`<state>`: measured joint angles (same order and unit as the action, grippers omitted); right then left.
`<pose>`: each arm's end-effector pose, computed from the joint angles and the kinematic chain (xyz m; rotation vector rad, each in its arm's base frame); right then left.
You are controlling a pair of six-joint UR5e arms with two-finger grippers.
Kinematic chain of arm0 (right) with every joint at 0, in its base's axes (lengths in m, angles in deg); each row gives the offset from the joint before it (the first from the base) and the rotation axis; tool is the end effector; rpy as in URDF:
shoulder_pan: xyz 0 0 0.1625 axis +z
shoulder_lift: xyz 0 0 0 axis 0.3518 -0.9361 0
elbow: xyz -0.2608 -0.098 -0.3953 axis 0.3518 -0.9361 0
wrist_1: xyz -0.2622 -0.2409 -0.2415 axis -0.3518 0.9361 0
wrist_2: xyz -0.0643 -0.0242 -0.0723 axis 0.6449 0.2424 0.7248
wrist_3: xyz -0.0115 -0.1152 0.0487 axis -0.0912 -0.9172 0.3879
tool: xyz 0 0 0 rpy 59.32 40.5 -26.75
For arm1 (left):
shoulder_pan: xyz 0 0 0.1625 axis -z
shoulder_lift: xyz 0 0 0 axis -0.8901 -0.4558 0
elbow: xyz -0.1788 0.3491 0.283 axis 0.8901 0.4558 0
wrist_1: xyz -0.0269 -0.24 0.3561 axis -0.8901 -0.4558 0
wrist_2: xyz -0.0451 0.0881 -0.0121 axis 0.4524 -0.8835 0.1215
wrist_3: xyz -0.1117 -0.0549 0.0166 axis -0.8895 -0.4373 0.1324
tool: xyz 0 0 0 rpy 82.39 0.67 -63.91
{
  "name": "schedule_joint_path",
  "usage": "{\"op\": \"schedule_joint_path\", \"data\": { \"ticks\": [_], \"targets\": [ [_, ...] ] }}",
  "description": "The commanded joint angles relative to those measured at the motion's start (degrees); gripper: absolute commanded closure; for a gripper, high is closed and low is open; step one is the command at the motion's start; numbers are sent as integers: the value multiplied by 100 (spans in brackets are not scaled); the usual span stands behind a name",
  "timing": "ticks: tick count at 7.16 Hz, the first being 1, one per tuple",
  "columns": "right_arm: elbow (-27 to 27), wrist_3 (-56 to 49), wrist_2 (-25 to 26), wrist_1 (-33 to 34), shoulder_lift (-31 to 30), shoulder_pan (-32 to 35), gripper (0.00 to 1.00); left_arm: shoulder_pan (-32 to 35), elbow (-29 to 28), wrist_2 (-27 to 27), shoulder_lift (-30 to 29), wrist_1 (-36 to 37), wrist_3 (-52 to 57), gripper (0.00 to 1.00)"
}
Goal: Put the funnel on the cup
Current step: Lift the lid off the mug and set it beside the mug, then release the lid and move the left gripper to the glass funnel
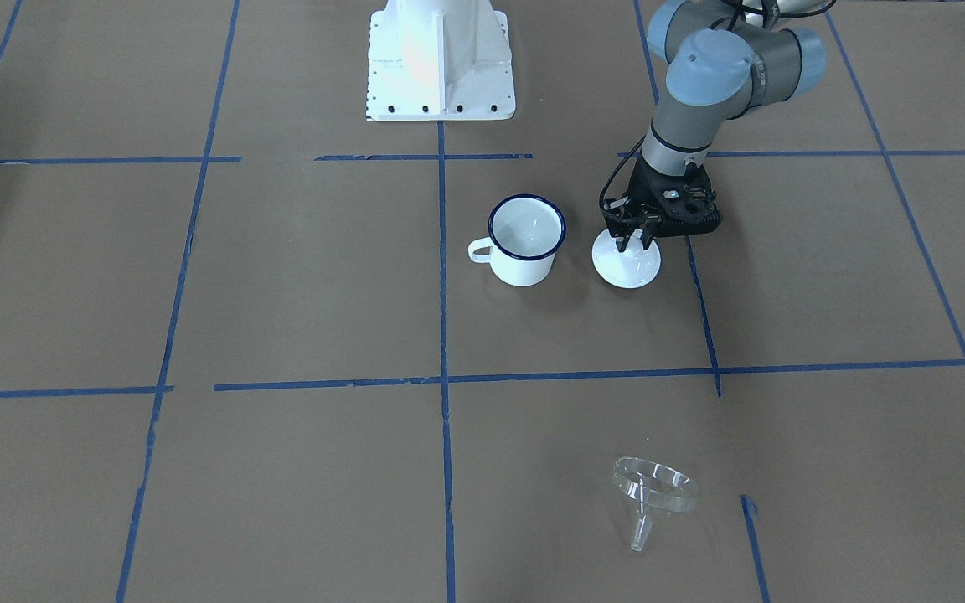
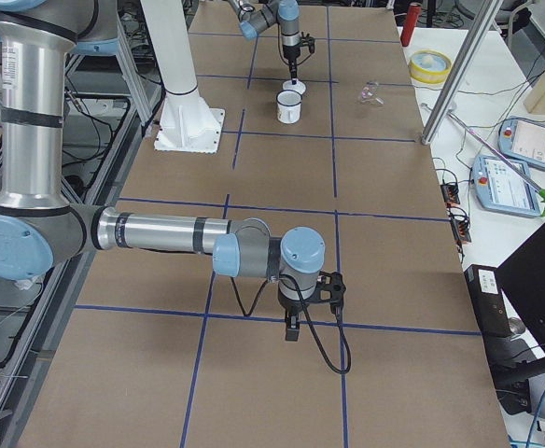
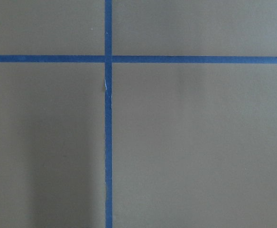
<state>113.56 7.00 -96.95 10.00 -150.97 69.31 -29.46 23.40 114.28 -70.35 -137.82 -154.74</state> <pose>0.0498 -0.4555 0.7482 -0.0188 -0.7193 0.0103 0.4740 -0.4296 0.4185 0.0841 0.8162 -0.1486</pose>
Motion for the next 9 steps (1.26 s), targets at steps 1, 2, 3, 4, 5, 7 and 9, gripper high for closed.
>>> {"op": "schedule_joint_path", "data": {
  "ticks": [1, 2, 3, 4, 5, 7, 9],
  "targets": [
    [0, 0, 0, 0, 0, 0, 0, -64, -45, -88, -9, -24, -23, 100],
    [0, 0, 0, 0, 0, 0, 0, -64, -45, -88, -27, -59, -23, 91],
    [0, 0, 0, 0, 0, 0, 0, -64, -45, -97, -27, -68, -23, 1],
    [0, 0, 0, 0, 0, 0, 0, -64, -36, -106, -44, -86, -162, 0],
    [0, 0, 0, 0, 0, 0, 0, -55, 33, -106, -53, -77, -163, 0],
    [0, 0, 0, 0, 0, 0, 0, 163, 524, -88, -115, -60, -799, 0],
    [0, 0, 0, 0, 0, 0, 0, 777, 482, -88, -649, -129, -2379, 0]
  ]
}}
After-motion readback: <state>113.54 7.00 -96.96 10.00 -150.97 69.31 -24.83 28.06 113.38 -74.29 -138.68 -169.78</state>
